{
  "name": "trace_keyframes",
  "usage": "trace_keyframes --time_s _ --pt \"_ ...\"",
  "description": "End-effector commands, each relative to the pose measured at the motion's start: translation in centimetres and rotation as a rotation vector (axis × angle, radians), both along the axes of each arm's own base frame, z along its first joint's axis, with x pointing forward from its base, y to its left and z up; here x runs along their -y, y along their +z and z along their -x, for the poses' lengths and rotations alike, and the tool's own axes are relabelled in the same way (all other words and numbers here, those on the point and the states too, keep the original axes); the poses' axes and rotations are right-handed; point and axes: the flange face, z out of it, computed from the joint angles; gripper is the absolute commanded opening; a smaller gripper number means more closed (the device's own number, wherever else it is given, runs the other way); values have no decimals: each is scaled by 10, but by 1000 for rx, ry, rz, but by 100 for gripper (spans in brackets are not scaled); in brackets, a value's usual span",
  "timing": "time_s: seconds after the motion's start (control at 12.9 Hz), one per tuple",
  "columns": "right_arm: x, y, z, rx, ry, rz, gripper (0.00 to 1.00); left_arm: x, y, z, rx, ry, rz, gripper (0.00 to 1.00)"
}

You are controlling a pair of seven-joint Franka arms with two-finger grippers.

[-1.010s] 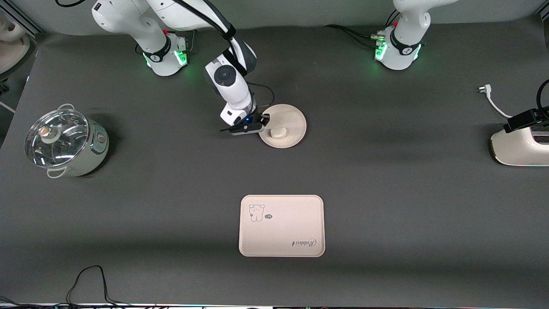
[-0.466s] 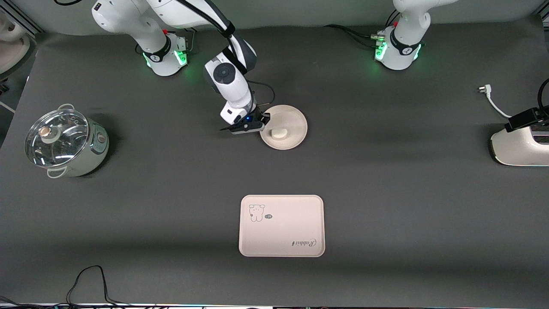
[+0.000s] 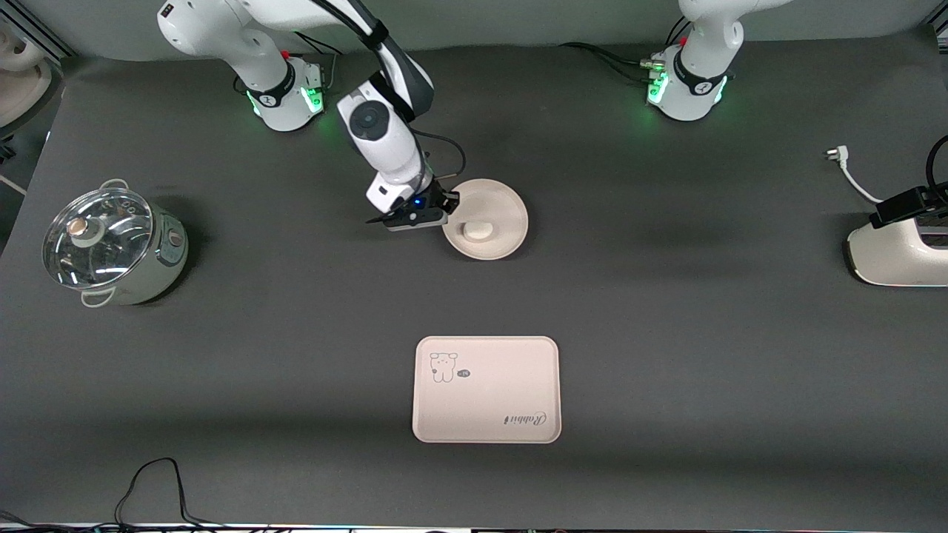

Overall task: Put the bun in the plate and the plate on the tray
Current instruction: 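Lower the right gripper to the plate rim and close on it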

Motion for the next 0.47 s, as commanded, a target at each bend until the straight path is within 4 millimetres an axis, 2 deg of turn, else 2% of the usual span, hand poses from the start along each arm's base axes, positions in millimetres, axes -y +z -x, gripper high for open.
trace_keyframes --time_s 0.0,0.16,0.39 --pt "6 54 -3 -7 3 -98 0 3 0 2 11 -6 -11 100" --pt "4 75 -16 5 -10 -139 0 -1 0 2 12 -1 -11 100" --pt "1 82 -54 36 -49 -161 0 -3 0 2 14 0 -11 100"
